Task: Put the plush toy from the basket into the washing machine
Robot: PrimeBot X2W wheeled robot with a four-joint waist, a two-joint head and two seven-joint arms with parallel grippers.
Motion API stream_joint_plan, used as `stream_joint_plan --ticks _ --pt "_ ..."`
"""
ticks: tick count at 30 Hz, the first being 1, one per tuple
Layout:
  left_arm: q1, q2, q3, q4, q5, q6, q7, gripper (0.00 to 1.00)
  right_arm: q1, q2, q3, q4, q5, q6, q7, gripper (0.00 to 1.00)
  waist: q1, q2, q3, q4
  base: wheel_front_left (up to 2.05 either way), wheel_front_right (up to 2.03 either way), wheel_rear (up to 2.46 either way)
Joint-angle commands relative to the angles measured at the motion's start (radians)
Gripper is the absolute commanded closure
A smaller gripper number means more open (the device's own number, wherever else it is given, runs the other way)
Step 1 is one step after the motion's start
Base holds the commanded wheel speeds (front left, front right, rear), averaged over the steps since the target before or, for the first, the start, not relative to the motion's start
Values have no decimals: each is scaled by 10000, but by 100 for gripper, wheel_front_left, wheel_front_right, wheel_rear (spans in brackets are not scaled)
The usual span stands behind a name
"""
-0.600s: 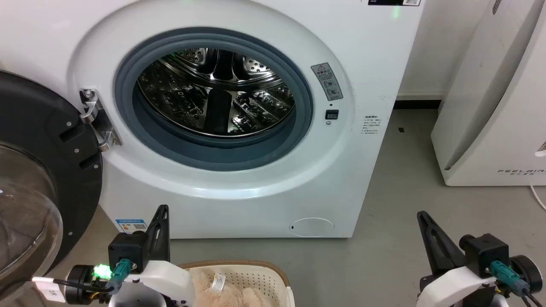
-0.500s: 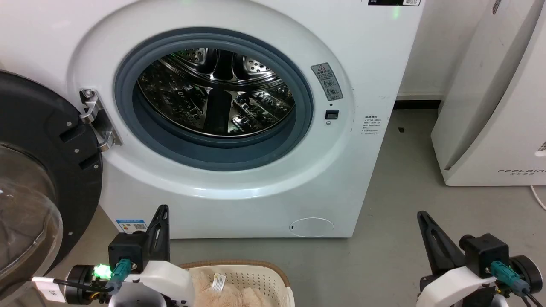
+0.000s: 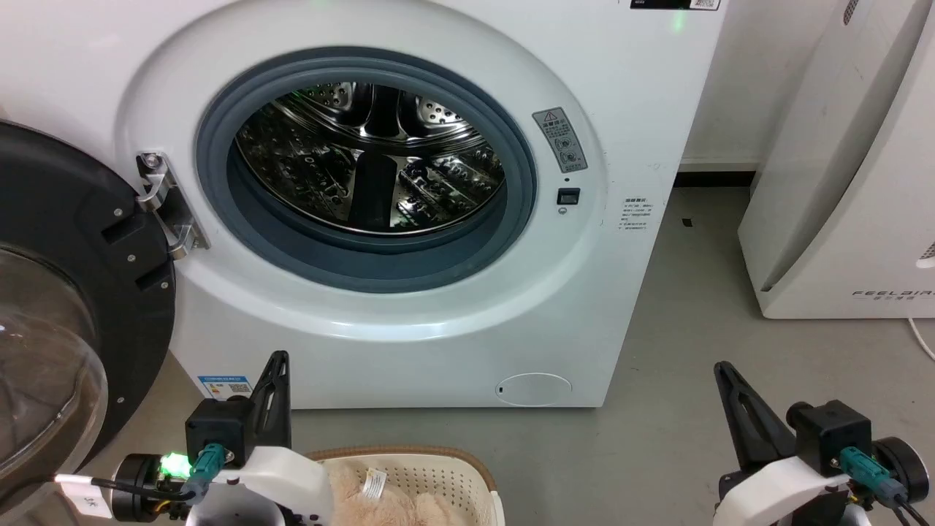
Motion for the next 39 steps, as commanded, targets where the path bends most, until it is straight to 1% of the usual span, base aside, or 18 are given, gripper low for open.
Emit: stream_joint_plan --ticks 1,10,11,23,27,36,37,39 --pt "131 3 12 -43 18 -43 3 100 -143 -4 -5 24 -78 -9 16 100 0 0 0 0 0 0 0" --pt "131 3 12 -43 18 -43 3 100 -143 -4 -5 24 -78 -9 16 100 0 0 0 0 0 0 0" --pt "131 3 12 -43 18 -43 3 0 -143 -4 -5 24 -78 -9 16 0 0 0 0 0 0 0 0" --pt "-54 0 -116 155 -127 193 -243 0 46 0 -116 -137 438 -1 -242 0 0 0 68 -15 0 0 0" --pt "-143 0 -167 380 -162 190 -327 0 44 -1 -144 -201 586 -1 -325 0 0 0 141 -33 0 0 0" --pt "-479 0 -255 1178 -303 127 -494 0 -39 -1 -213 -325 860 -2 -491 0 0 0 452 -117 0 0 0" --pt "-649 1 -309 1624 -359 75 -557 0 -95 -1 -244 -374 966 -2 -554 0 0 0 627 -158 0 0 0" --pt "-798 1 -355 1984 -423 23 -599 0 -143 -1 -252 -410 1029 -2 -596 0 0 0 771 -184 0 0 0"
